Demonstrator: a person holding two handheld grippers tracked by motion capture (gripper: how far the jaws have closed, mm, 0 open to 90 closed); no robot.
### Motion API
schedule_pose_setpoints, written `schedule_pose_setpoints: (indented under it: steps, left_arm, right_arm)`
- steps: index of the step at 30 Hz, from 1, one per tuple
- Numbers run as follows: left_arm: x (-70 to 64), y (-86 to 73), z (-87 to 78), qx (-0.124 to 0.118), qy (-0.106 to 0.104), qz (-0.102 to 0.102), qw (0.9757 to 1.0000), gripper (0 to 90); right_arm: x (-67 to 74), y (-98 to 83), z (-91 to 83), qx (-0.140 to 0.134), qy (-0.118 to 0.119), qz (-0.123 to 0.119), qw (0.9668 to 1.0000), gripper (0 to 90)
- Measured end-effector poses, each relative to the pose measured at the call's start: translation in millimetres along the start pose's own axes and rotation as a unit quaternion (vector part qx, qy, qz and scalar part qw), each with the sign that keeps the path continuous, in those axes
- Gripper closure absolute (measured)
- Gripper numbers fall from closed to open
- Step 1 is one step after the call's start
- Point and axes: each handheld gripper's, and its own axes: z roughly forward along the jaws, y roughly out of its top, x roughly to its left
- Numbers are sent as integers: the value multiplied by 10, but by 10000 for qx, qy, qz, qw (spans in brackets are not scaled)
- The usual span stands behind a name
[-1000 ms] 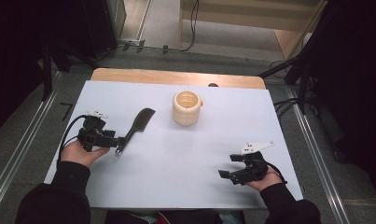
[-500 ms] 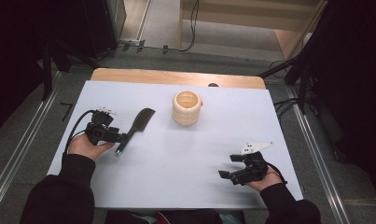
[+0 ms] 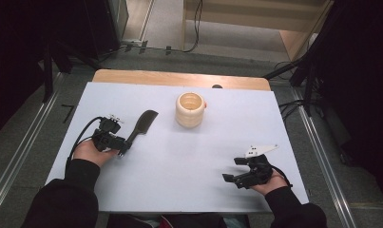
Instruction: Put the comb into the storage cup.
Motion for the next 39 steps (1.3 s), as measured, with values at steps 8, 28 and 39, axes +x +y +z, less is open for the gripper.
schedule_pose_setpoints:
  steps: [8, 28, 39]
  left_arm:
    - [-97, -13, 36, 2, 469, 256, 9986, 680]
    - [-9, -57, 22, -226, 202, -199, 9993, 728]
    - [144, -87, -167, -843, -624, -825, 9911, 727]
  right_arm:
    - [-1, 2, 9, 12, -5, -11, 10000, 130]
    - [15, 40, 39, -25, 19, -92, 10000, 130]
    - [53, 78, 17, -262, 109, -145, 9995, 162]
